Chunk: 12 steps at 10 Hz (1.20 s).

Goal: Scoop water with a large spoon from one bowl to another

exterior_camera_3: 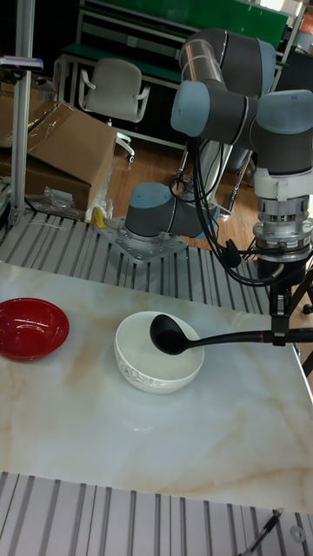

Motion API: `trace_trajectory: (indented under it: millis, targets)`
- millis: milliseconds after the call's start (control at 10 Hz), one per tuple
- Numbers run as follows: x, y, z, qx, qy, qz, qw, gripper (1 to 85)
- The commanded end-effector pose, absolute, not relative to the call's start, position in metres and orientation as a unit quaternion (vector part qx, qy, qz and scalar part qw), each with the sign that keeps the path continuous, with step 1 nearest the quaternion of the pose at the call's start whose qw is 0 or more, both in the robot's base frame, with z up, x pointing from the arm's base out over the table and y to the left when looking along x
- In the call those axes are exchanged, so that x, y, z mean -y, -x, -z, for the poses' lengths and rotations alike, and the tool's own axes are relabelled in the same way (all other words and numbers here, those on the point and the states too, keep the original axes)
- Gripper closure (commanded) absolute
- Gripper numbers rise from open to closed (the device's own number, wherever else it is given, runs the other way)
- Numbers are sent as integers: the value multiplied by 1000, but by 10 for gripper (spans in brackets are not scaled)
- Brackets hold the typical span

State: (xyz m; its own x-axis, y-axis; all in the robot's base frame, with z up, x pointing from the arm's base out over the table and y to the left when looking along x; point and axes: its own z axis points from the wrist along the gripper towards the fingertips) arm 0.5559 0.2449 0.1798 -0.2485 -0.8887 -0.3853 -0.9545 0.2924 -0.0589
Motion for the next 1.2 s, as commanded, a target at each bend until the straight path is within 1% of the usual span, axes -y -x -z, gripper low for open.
trace_trajectory:
  millis: [0, 400, 1100]
  targets:
    - [-247, -557, -183, -785, 584, -99, 180, 843]
    - [-244, -560, -182, -783, 588, -91, 181, 843]
    - [-234, -555, -187, -787, 583, -92, 179, 843]
